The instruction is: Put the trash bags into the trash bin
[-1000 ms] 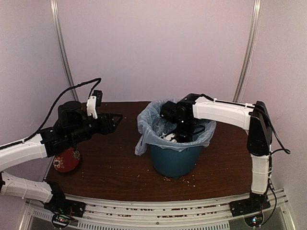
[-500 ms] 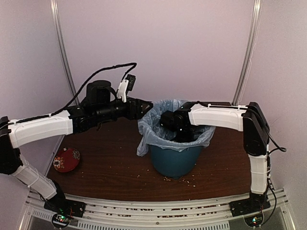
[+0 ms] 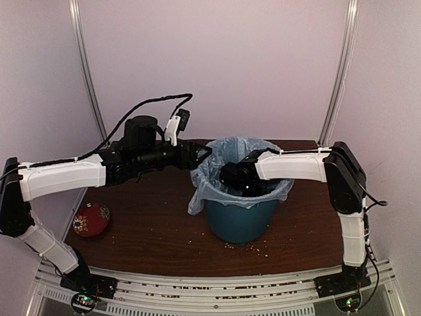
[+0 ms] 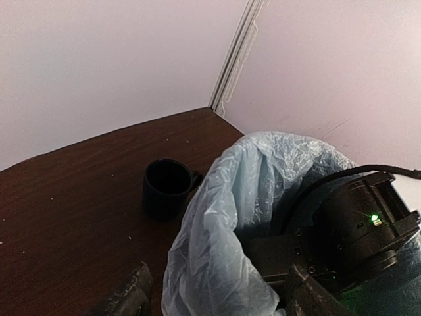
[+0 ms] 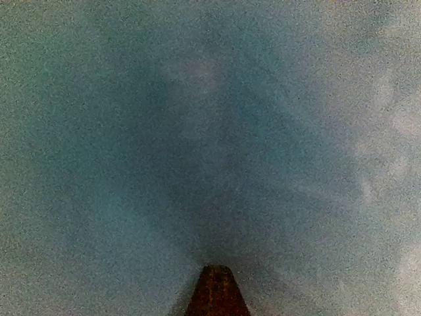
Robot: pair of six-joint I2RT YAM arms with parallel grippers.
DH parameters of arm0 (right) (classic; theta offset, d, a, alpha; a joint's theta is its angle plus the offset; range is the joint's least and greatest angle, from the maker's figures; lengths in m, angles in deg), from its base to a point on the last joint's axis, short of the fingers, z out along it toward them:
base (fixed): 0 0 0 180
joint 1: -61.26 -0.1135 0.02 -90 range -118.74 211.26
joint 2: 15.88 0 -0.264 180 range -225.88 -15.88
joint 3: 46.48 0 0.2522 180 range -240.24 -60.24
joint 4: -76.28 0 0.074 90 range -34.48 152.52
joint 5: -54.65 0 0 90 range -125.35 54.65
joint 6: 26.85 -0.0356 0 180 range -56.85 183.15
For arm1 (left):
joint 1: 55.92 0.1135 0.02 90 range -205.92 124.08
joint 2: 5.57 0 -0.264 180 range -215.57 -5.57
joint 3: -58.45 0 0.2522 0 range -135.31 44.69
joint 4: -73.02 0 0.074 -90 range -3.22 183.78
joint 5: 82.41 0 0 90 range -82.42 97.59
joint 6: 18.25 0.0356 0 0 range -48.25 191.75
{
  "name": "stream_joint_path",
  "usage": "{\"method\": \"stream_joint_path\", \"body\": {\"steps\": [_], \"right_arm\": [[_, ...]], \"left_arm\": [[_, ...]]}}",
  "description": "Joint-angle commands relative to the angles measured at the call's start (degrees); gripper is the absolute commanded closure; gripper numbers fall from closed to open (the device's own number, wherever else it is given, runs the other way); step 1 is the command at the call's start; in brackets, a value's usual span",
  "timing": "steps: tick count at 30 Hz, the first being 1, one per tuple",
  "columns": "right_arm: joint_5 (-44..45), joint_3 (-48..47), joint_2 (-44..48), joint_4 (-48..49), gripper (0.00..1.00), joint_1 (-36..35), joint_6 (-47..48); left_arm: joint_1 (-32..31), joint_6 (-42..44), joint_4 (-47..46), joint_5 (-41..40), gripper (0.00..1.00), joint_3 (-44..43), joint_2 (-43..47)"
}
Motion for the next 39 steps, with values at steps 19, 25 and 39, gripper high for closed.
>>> {"method": "stream_joint_path", "body": {"steps": [19, 25, 39], "right_arm": [[-0.90, -0.44, 0.95, 1.01, 0.98, -0.40, -1.97], [0.13, -3.23, 3.76, 0.81, 0.99, -0.33, -2.56], [1.67, -5.09, 8.74, 0.11, 0.98, 0.54, -3.28]], "left_arm": [[-0.24, 1.25, 0.22, 0.63, 0.27, 2.37, 0.65], [-0.23, 1.96, 2.38, -1.08, 0.28, 1.25, -0.53], [-0.22, 2.61, 3.59, -2.15, 0.29, 1.15, -0.87]]}}
